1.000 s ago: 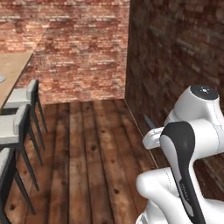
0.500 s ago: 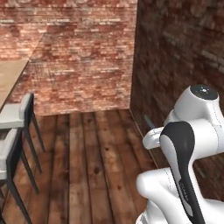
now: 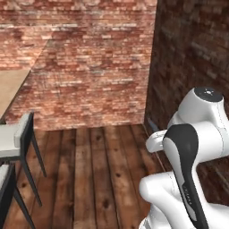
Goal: Retrieve the butter from the fridge and place it on a plate on the dining table. Then retrieve the butter knife by the fridge and place it near the plate.
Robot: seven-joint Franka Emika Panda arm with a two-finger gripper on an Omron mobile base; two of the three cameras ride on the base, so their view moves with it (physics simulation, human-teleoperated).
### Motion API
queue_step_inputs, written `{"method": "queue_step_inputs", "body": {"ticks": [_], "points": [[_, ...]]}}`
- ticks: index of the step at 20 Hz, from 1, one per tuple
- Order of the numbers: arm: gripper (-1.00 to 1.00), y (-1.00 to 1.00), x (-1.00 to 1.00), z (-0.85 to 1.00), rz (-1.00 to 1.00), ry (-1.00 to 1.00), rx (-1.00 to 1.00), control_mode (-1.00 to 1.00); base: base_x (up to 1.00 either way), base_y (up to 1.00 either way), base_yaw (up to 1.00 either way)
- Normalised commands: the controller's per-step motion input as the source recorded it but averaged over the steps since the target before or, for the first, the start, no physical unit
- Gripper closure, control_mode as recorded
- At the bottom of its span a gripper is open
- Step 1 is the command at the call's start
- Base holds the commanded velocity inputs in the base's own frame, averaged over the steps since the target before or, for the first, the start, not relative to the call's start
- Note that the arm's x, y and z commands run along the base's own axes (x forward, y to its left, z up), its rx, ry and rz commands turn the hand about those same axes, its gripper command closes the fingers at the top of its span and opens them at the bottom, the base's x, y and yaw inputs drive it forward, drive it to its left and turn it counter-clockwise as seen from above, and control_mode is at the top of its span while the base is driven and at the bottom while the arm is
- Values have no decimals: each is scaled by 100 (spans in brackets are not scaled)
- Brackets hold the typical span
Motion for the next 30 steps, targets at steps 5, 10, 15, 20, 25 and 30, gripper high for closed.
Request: {"method": "queue_step_inputs", "body": {"ticks": [5,10,15,20,25,30], "points": [[100,0,0,0,0,0,0,100,100,-22,37],[100,0,0,0,0,0,0,100,100,-39,50],[100,0,0,0,0,0,0,100,80,-52,61],[100,0,0,0,0,0,0,100,62,-63,60],[100,0,0,0,0,0,0,100,42,-63,58],[100,0,0,0,0,0,0,100,34,-60,56]]}}
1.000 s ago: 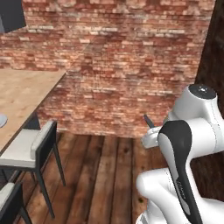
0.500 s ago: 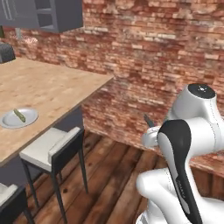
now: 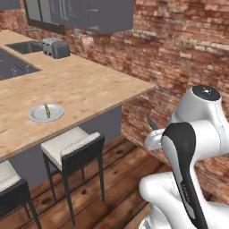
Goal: Retrieve the butter from the fridge and place it on a plate on the dining table. Then retrieve the butter knife by the fridge and place it near the plate.
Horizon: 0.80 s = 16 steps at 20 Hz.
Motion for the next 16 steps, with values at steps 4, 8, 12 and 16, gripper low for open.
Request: {"method": "queue_step_inputs", "body": {"ticks": [4,8,12,16], "points": [[100,0,0,0,0,0,0,100,21,-65,57],[100,0,0,0,0,0,0,100,24,-67,54],[100,0,0,0,0,0,0,100,10,-25,24],[100,0,0,0,0,0,0,100,26,4,3]]}}
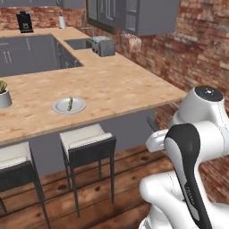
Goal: Retrieve the butter from the fridge and place it on a plate on the dining table. Then retrieve the butter knife by the fridge and place it near the plate.
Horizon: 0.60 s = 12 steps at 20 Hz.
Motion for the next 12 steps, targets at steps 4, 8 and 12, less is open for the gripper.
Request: {"method": "queue_step_inputs", "body": {"ticks": [4,8,12], "points": [[100,0,0,0,0,0,0,100,45,23,4],[100,0,0,0,0,0,0,100,66,3,0],[100,0,0,0,0,0,0,100,63,0,0]]}}
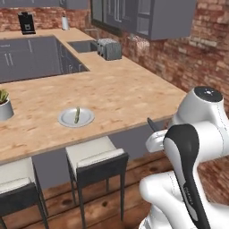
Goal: Retrieve the butter from the fridge and place it on a plate on the dining table. Then retrieve the butter knife by the fridge and place it near the plate.
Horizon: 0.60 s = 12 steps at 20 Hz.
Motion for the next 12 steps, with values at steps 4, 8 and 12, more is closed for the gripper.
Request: {"method": "queue_step_inputs", "body": {"ticks": [4,8,12], "points": [[100,0,0,0,0,0,0,100,56,0,0],[100,0,0,0,0,0,0,100,57,3,0],[100,0,0,0,0,0,0,100,46,0,2]]}}
